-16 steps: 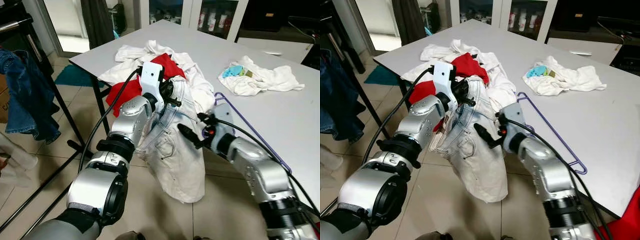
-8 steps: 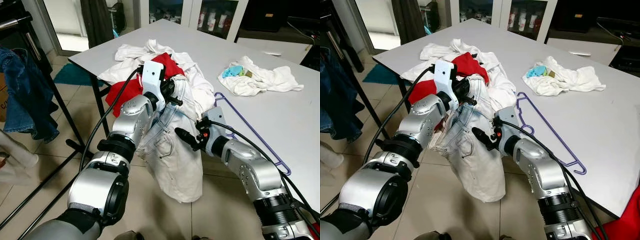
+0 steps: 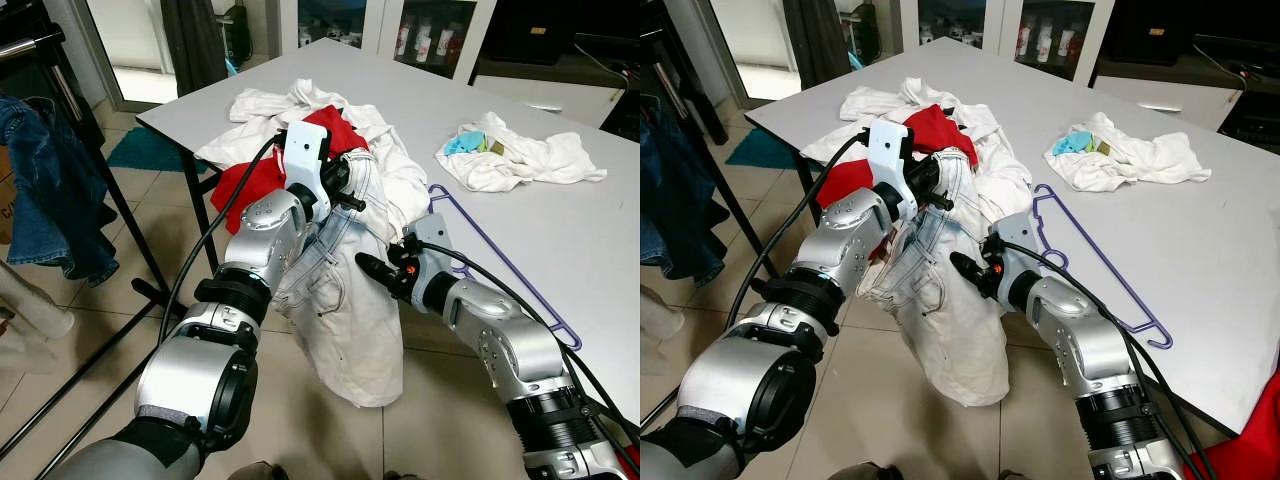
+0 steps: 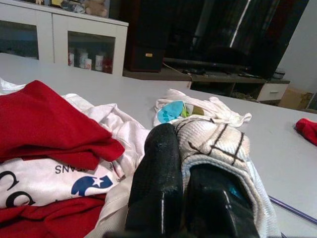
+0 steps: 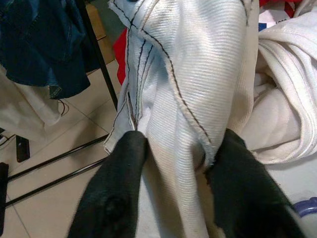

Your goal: Hang hanger

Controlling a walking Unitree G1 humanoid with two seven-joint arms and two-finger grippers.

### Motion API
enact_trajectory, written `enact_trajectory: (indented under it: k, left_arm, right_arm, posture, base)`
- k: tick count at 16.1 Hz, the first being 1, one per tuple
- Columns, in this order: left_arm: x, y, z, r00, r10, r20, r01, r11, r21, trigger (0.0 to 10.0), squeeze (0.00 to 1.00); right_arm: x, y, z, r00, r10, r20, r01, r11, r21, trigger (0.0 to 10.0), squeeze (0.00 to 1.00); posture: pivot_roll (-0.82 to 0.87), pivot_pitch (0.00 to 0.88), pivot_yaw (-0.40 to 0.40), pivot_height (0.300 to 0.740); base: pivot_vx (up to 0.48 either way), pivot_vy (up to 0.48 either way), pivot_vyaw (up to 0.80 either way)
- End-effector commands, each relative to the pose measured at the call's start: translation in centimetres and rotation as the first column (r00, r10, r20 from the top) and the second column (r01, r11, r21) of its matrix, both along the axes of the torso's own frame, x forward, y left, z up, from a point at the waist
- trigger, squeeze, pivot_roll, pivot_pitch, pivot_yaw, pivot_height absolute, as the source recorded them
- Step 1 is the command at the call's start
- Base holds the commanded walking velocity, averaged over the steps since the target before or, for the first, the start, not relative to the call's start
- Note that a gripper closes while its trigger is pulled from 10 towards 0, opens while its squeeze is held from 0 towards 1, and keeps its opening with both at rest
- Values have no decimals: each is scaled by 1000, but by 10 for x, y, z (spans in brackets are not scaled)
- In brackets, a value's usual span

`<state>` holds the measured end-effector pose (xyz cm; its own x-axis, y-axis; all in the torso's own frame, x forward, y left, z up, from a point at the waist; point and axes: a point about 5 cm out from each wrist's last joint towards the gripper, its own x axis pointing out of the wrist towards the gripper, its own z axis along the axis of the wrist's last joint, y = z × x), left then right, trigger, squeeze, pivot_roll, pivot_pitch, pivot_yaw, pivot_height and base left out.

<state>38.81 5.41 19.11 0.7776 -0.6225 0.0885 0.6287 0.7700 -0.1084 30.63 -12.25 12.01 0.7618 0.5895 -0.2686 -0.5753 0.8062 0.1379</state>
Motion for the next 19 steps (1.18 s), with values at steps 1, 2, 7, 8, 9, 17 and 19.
enact_trajectory:
  k: [1,2,7,8,9,17,19]
  left_arm:
    - [1,-5,24,996,-18,86,21,999,-29,10000,0]
    - [1,-5,24,996,-18,86,21,999,-29,10000,0]
    - [1,-5,24,996,-18,86,21,999,-29,10000,0]
    - [1,-5,24,996,-18,86,21,999,-29,10000,0]
    - [1,-5,24,996,-18,86,21,999,-29,10000,0]
    - [1,-5,24,996,-18,86,21,999,-29,10000,0]
    - [1,-5,24,996,-18,86,21,999,-29,10000,0]
  right_arm:
    - [2,0,4,1000,-2,8,2,1000,5,0,0]
    - [2,0,4,1000,-2,8,2,1000,5,0,0]
    - [2,0,4,1000,-2,8,2,1000,5,0,0]
    - [2,0,4,1000,-2,8,2,1000,5,0,0]
    - [2,0,4,1000,-2,8,2,1000,5,0,0]
    - [2,0,4,1000,-2,8,2,1000,5,0,0]
    - [2,0,4,1000,-2,8,2,1000,5,0,0]
  posture:
    - [-128,0,17,740]
    - [-128,0,17,740]
    - [-128,0,17,740]
    - [-128,0,17,740]
    - [-128,0,17,740]
    - [-128,0,17,740]
    - [-128,0,17,740]
  base:
    - [0,0,0]
    - [0,0,0]
    - [0,0,0]
    - [0,0,0]
    - [0,0,0]
    - [0,0,0]
    - [0,0,0]
